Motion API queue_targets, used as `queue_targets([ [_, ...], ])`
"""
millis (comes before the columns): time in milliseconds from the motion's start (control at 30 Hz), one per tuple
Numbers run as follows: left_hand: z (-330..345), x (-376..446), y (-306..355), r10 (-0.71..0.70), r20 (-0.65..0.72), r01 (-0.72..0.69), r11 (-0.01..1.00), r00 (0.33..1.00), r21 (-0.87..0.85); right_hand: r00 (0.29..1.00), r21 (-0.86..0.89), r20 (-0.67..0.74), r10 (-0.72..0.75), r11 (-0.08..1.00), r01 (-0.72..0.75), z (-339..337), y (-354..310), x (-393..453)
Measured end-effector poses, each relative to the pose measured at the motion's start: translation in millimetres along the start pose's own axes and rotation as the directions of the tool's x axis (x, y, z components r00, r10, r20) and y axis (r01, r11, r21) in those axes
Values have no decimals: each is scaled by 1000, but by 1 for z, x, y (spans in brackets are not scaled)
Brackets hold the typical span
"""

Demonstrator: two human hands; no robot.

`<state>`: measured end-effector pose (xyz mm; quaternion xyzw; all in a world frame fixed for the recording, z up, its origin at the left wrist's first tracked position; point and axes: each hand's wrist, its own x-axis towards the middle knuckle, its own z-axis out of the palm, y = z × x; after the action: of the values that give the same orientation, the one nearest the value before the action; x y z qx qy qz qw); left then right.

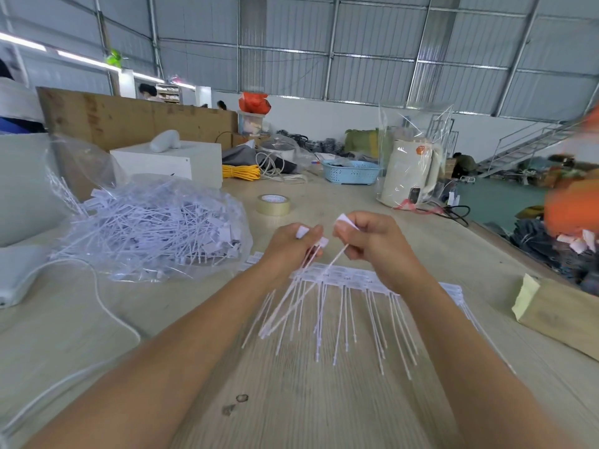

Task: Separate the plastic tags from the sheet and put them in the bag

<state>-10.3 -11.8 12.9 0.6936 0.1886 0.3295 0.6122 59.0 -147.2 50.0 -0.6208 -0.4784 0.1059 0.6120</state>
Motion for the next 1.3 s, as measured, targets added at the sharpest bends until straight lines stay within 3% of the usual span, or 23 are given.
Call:
queue_targets([
  [67,10,-4,3,-32,93,42,994,995,-105,995,-64,60,85,995,-81,-5,11,-4],
  [167,17,-7,6,-102,190,127,984,976,-126,995,-163,-10,97,982,-98,-5,23,-4],
  [267,19,-9,8,-127,240,157,981,962,-111,993,-139,-92,72,987,-85,-3,27,-2],
  [433,21,-14,7,-112,286,144,985,952,-92,997,-67,-63,54,996,-58,5,29,-7],
  [600,22,-16,4,-6,265,3,1000,964,15,997,-7,-69,40,999,-40,9,31,-9],
  [733,25,-16,6,31,243,-35,999,970,11,989,-123,-123,85,987,-100,13,35,-5],
  [867,25,-15,10,-66,219,83,994,973,-71,988,-156,-120,98,981,-116,15,34,-3],
  [1000,14,-18,18,-205,337,234,971,919,-46,978,-207,-183,98,969,-136,12,32,3],
  [1200,5,-36,30,-155,335,162,987,929,6,961,-177,-269,70,977,-121,8,18,9],
  [1300,3,-44,33,-106,272,101,994,956,32,959,-225,-283,24,970,-91,13,7,15],
])
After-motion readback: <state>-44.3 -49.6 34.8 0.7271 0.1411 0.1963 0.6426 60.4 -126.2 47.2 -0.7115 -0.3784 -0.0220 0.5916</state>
